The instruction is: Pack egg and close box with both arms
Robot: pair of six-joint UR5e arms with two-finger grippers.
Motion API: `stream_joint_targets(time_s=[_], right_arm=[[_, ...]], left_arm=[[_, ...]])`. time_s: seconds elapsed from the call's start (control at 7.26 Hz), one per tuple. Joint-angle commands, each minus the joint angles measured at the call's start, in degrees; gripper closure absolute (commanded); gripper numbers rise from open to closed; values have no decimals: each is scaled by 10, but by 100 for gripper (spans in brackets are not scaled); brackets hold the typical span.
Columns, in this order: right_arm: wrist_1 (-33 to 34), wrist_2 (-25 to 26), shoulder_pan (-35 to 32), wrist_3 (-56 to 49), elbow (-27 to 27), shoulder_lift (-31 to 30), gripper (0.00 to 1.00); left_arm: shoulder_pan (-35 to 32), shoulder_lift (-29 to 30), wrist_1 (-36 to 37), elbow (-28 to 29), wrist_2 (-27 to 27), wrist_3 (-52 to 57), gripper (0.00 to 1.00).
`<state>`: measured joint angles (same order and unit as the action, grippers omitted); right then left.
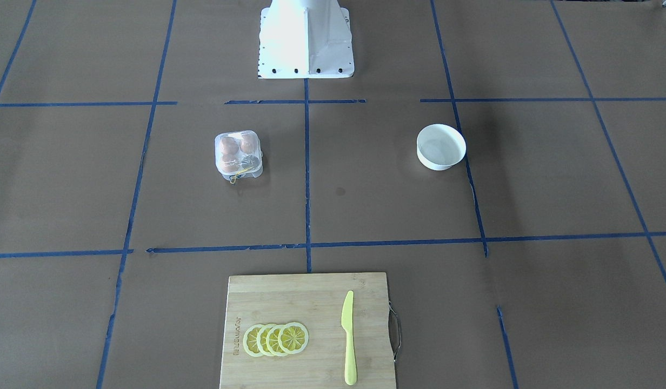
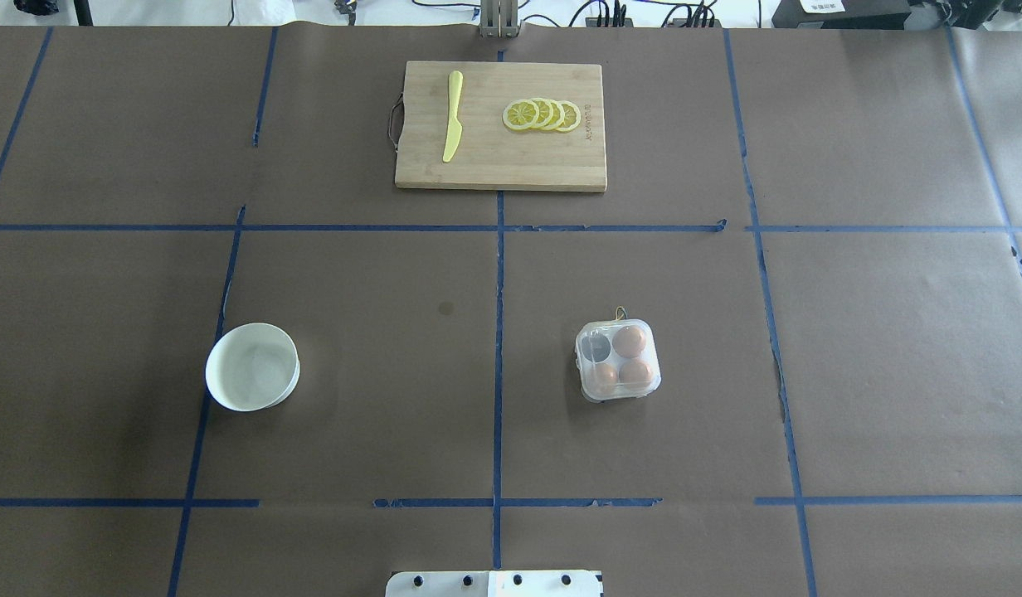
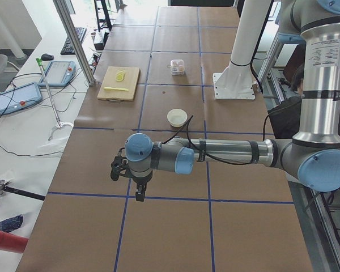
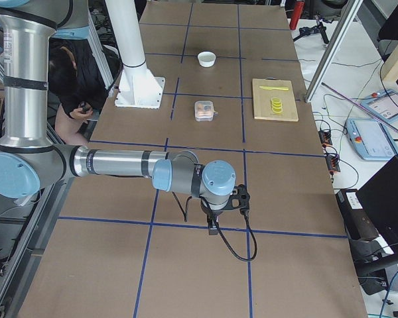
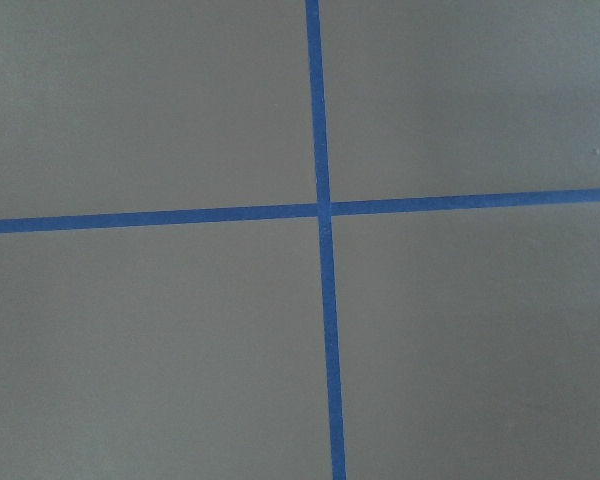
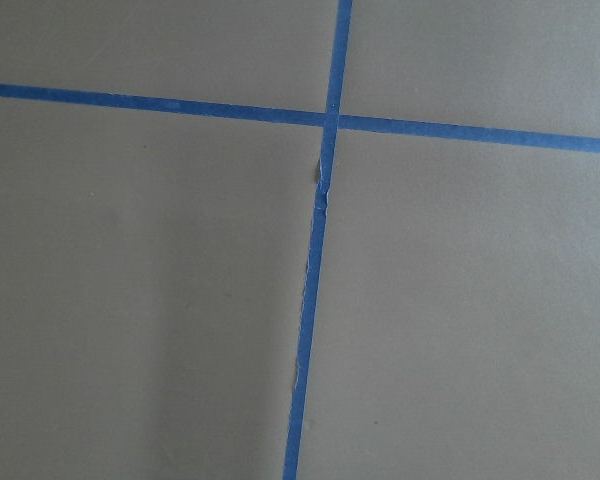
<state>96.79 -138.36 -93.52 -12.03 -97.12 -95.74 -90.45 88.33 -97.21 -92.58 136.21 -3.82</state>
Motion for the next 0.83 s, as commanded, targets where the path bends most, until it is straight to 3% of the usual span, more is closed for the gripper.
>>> stream_joint_targets(time_s=[0.0, 0.69], right_arm=[[1, -1, -4, 0, -1, -1, 0], [1, -2, -6, 11, -3, -1, 0]], left_arm=[[-22, 0, -1, -19, -2, 0, 0], [-22, -8, -1, -27, 3, -47, 0]])
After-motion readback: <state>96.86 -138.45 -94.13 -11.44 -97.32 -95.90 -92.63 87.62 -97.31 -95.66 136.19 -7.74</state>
